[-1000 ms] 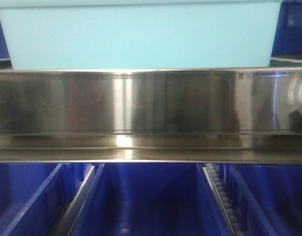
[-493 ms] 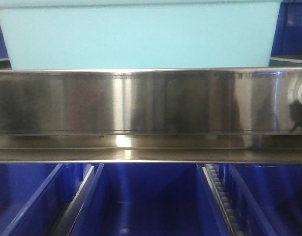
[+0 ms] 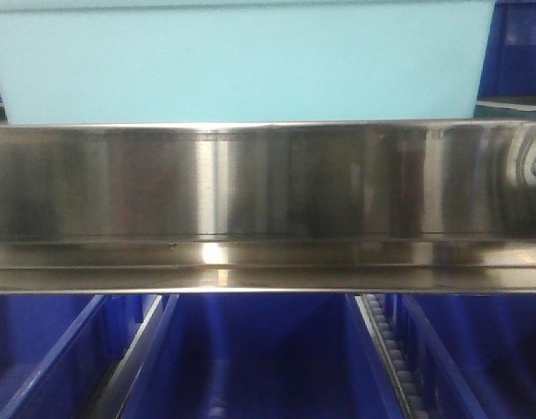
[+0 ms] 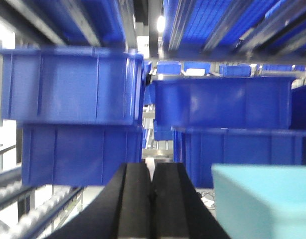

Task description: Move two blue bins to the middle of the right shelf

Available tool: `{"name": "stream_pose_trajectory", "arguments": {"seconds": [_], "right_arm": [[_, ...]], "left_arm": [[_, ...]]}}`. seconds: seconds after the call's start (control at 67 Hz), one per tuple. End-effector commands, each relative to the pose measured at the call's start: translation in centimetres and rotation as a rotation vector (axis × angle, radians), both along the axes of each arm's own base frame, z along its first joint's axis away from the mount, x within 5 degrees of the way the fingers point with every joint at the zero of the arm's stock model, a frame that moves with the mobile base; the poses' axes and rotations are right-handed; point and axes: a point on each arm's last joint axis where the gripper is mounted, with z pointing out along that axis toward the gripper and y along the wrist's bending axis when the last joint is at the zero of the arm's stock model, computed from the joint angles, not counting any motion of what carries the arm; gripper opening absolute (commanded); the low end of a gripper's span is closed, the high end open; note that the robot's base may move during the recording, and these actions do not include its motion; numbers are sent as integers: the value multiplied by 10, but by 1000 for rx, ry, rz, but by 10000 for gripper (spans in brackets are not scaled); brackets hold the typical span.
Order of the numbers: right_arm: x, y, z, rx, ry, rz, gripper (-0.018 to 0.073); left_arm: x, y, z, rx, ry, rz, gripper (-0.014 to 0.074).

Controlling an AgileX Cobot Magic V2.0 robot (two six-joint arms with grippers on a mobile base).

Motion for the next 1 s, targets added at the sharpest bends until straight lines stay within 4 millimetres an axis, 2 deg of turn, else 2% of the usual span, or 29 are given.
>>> {"name": "stream_pose_trajectory", "arguments": {"seconds": [0.0,0.134,0.194,0.239,0.328,0.343,0.418,0.627,0.806,0.985], "right_arm": [[-3,2,23,-3,42,18,-162],[4,2,49,-4,61,21,-153],[9,2,57,-5,78,23,-71],[13,2,59,-5,93,24,34],[21,2,59,-4,133,25,301],[24,2,58,-4,145,25,384],[31,2,56,-5,177,25,583],[41,3,66,-2,139,44,570],[67,19,97,-35,319,200,570],[107,49,134,-98,504,377,570]], "left_arm": [[-3,1,21,5,66,6,37],[4,0,48,18,171,10,255],[10,-1,59,18,192,9,357],[16,-2,65,17,213,7,405],[29,-4,75,-1,253,-5,469],[32,-5,78,-7,263,-14,484],[38,-9,86,-6,274,-52,516],[63,-31,104,30,335,-222,529],[89,-61,126,95,463,-356,527],[124,-84,140,163,651,-365,527]]}}
